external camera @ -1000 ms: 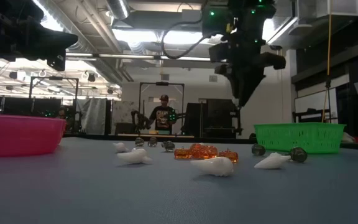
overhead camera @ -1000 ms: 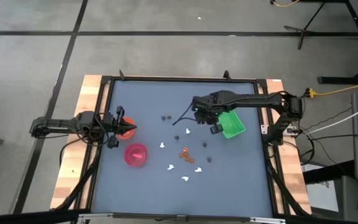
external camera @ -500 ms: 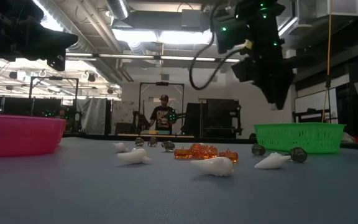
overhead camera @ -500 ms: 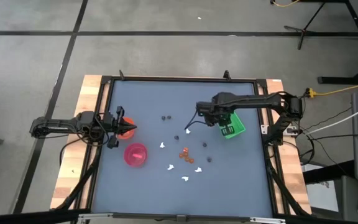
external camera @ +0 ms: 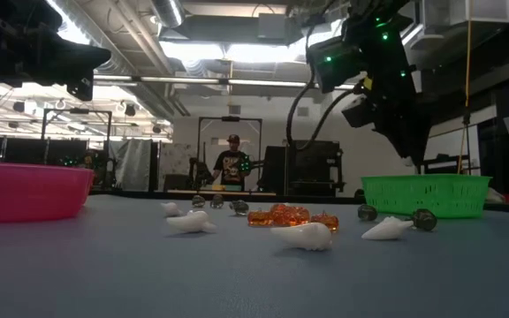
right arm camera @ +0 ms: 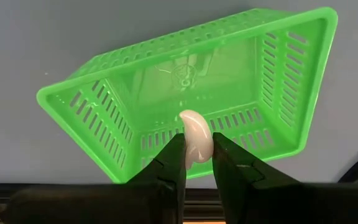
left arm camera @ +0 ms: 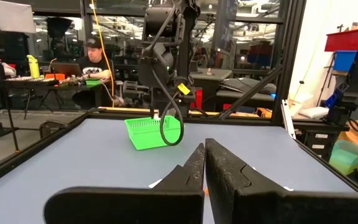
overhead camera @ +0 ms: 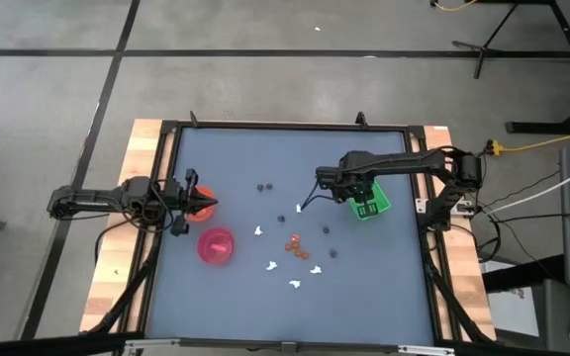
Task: Sort Halloween decoration
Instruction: Put the white ghost toy into the green bin, then put the black skull toy into the orange bowl
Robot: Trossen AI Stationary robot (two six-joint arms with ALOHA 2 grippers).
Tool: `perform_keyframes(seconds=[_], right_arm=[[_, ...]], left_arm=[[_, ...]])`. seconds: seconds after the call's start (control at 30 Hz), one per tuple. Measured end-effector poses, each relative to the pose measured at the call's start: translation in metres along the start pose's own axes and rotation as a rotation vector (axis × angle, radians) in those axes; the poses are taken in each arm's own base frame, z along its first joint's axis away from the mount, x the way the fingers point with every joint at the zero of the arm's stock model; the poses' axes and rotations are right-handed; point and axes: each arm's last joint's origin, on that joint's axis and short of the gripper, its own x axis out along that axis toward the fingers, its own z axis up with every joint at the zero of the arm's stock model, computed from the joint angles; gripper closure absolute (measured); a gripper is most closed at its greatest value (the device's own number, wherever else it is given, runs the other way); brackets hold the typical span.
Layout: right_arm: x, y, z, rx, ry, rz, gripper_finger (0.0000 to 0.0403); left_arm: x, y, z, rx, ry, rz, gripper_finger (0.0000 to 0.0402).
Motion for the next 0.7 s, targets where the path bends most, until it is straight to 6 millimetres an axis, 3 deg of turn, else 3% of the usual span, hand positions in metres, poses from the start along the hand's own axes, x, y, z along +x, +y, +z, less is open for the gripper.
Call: perform_keyframes(seconds=[0.23, 0.53, 0.7], right_arm=[[0.0000, -0.0006, 0.0000, 0.018, 0.005, -0.018, 0.0334], [0.0000, -0.0017, 0.0002, 0.044, 0.011, -0.054, 0.0255], [0.0000, -0.0018, 0.0002, 0.050, 0.010, -0.054, 0.0233]], left_arm=[[0.0000, 0.0000, 0.0001, 0.000, -0.001, 0.000, 0.0401], [-0.0001, -0.0003, 0.0043, -0.001, -0.044, -0.003, 0.0401], [-0.0003, -0.0005, 0.0079, -0.008, -0.082, -0.005, 0.0401]])
